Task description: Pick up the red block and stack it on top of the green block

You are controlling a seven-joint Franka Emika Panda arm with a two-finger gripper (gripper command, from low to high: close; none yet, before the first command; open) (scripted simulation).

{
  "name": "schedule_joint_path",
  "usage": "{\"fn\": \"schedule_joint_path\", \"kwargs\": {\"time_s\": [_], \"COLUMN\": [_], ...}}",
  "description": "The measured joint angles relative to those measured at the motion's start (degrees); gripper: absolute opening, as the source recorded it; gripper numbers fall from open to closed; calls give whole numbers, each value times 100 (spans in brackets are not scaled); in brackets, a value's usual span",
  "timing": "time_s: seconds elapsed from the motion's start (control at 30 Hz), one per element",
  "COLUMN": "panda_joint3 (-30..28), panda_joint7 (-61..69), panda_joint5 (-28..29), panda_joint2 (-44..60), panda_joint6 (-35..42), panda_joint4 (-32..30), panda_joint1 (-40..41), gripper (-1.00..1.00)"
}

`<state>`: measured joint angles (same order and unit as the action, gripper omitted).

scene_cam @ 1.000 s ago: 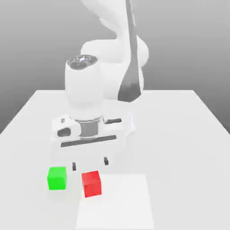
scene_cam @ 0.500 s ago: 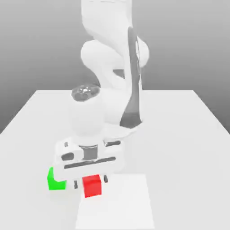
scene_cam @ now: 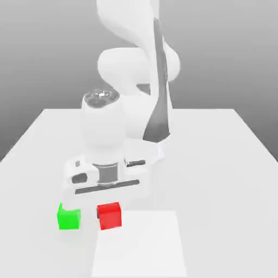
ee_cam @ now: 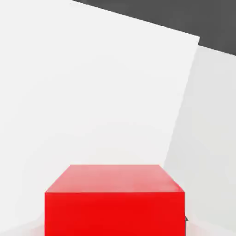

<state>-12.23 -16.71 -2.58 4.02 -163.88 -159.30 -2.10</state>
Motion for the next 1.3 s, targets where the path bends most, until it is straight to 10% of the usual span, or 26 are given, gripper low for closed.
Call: {"fn": "schedule_joint_path", "kwargs": {"time_s": [0.23,1.3], "panda_joint3": [-125,-1485], "panda_joint7": [277,9153], "panda_joint5": [289,1021], "panda_joint2": [-485,-1204], "panda_joint6": [423,1095], "panda_joint4": [-120,-114], "panda_joint1": [-21,331], "gripper": [-100,-100]}}
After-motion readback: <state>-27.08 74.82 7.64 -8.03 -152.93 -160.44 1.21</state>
